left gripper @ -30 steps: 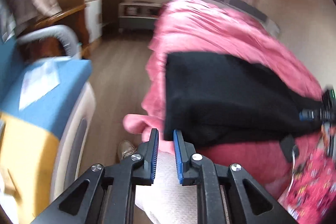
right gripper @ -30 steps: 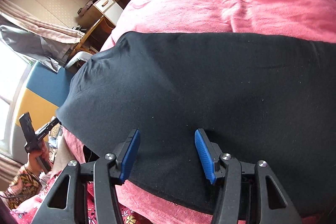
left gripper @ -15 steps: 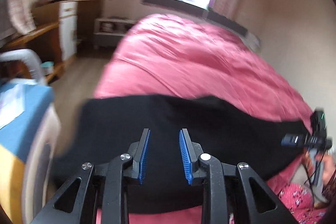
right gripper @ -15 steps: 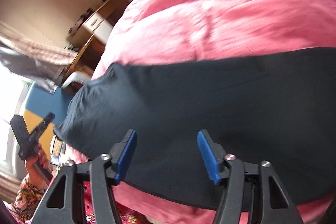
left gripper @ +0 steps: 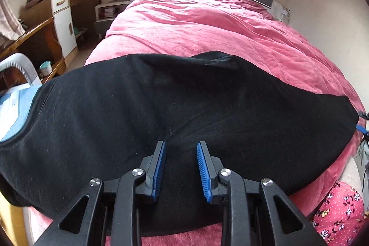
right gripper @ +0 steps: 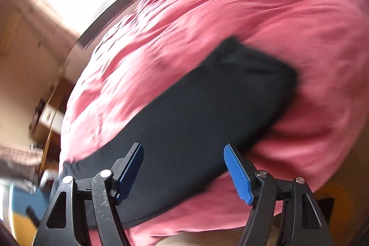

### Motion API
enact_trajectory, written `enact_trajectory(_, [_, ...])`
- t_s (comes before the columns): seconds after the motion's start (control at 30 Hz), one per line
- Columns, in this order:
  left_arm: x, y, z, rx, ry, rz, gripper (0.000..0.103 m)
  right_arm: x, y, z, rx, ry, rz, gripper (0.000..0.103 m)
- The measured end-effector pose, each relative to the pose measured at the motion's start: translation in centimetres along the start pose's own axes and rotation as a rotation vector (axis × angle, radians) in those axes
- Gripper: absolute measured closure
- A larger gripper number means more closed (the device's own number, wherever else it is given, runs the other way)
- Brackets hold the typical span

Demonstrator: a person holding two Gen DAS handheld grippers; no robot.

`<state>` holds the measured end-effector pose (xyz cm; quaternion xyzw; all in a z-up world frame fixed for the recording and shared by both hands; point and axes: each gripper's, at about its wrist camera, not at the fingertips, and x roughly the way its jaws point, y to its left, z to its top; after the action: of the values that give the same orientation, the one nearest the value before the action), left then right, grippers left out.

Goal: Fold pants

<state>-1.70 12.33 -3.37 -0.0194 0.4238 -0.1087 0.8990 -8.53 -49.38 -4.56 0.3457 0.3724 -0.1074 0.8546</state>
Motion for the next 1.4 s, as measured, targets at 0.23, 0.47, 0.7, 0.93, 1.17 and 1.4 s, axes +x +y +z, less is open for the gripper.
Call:
enact_trajectory(0.23, [-0.2, -0.2, 0.0, -0.014, -0.002, 0.027, 0.074, 0.7, -5.1, 2.0, 0.127, -0.049, 0.003, 0.026])
enact_trajectory(0.47, [-0.4, -0.6, 0.1, -0.011, -0.002, 0.043, 0.074, 3.0, -7.1, 3.2, 0.222, -0.070, 0.093, 0.026])
enact_trajectory(0.7, [-0.4, -0.7, 0.2, -0.016, -0.001, 0.048, 0.074, 3.6, -6.7, 3.3, 0.239, -0.091, 0.126, 0.071])
enact_trajectory(0.93, [-0.8, -0.5, 0.3, -0.025, -0.009, 0.035, 0.074, 1.1, -2.3, 4.1, 0.175, -0.163, 0.185, 0.081])
enact_trajectory(1.17, [-1.9, 0.0, 0.6, -0.033, -0.037, 0.052, 0.074, -1.9, 6.4, 4.5, -0.010, -0.213, 0.252, 0.081])
enact_trajectory(1.4, [-3.1, 1.7, 1.0, -0.088, -0.071, 0.081, 0.073, -4.5, 15.5, 2.5, -0.226, -0.222, 0.304, 0.081])
